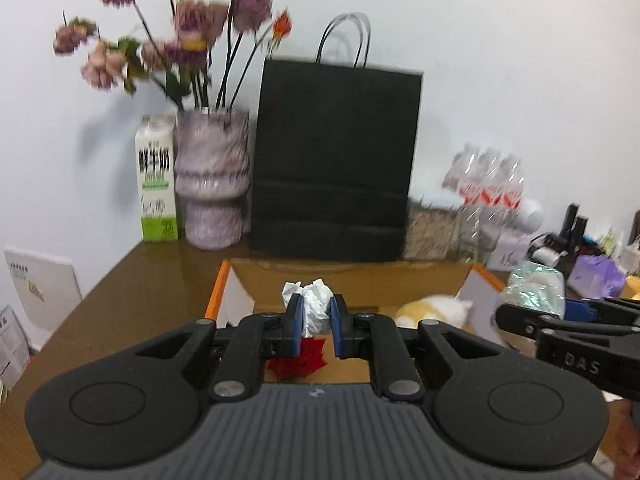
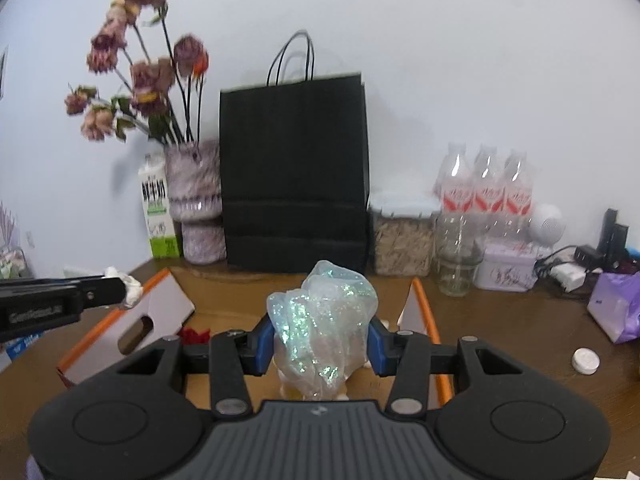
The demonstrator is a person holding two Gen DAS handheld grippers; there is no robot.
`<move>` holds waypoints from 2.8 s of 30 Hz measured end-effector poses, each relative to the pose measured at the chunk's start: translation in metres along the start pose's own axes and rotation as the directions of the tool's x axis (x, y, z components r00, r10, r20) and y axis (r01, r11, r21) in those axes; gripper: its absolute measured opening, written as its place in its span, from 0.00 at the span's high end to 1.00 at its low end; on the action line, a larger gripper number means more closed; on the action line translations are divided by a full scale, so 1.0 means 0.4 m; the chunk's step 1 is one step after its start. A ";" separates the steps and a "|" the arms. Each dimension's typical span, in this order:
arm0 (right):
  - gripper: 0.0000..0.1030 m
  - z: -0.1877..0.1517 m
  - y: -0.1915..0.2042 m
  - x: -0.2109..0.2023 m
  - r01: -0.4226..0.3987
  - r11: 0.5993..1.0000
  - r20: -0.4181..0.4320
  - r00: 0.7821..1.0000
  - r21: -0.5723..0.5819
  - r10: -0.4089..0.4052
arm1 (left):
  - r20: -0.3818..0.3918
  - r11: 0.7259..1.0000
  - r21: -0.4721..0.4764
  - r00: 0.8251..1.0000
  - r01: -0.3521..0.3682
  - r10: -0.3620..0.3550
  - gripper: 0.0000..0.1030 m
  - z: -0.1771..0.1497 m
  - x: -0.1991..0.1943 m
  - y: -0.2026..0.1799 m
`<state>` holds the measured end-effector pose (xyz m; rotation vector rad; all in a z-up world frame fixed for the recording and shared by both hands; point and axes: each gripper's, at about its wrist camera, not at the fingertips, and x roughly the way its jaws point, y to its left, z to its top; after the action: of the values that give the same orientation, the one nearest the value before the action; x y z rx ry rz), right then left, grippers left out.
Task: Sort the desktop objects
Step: 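Carry tissue and plastic bag into the box and open both tools, then withdraw both tools from the box back over the table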
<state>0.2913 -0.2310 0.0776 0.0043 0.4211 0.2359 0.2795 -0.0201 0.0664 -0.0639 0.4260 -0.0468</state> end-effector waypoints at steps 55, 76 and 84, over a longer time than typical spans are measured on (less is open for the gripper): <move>0.00 -0.019 0.015 0.030 0.025 0.998 -0.067 0.997 -0.057 -0.029 | 0.063 0.997 0.047 0.997 -0.054 0.051 0.00 -0.024 0.021 -0.021; 0.00 0.008 0.052 -0.134 0.019 0.998 0.027 0.999 -0.066 -0.017 | 0.124 0.996 0.047 0.990 -0.074 0.068 0.00 -0.007 -0.136 -0.023; 0.00 -0.014 0.062 -0.224 0.032 0.997 0.048 0.998 -0.075 -0.029 | 0.124 0.998 0.032 0.991 -0.058 0.054 0.00 -0.024 -0.217 0.005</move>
<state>0.2040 -0.2275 0.1101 -0.0709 0.3648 0.2213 0.1965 -0.0137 0.0933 -0.0194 0.3035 0.0050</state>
